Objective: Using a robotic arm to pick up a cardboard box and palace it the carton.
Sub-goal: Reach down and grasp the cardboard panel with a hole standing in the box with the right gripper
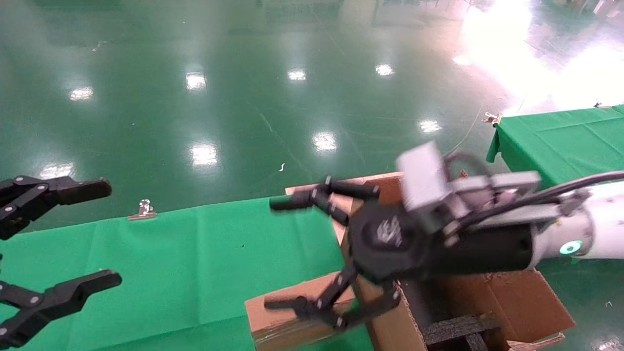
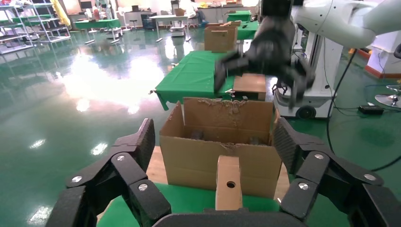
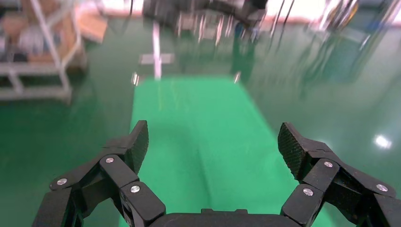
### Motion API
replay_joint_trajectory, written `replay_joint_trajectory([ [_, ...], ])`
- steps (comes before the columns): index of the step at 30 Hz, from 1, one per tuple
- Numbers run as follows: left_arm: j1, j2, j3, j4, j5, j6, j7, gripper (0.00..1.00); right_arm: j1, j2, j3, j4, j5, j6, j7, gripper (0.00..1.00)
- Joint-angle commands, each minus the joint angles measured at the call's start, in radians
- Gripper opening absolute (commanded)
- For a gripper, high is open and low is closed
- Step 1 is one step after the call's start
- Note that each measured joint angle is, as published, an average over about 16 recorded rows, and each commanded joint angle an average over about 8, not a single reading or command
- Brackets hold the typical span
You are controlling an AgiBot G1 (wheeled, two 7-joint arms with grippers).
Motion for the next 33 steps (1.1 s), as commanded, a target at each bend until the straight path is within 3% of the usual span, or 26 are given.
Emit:
replay_joint_trajectory([
  [1,0.0,0.0,0.0,0.0,0.0,0.0,0.0,0.0,0.022,0.001,-0.024,0.01,-0.053,-0.005,0.01,1.0],
  [14,0.0,0.0,0.0,0.0,0.0,0.0,0.0,0.0,0.185,-0.122,-0.213,-0.008,-0.422,-0.03,0.036,1.0],
  [31,0.0,0.0,0.0,0.0,0.0,0.0,0.0,0.0,0.325,-0.256,-0.41,-0.056,-0.697,-0.055,-0.038,1.0],
  [32,0.0,0.0,0.0,0.0,0.0,0.0,0.0,0.01,0.333,-0.261,-0.42,-0.054,-0.71,-0.054,-0.043,1.0],
  [33,0.0,0.0,0.0,0.0,0.0,0.0,0.0,0.12,0.339,-0.266,-0.43,-0.052,-0.719,-0.054,-0.047,1.0],
])
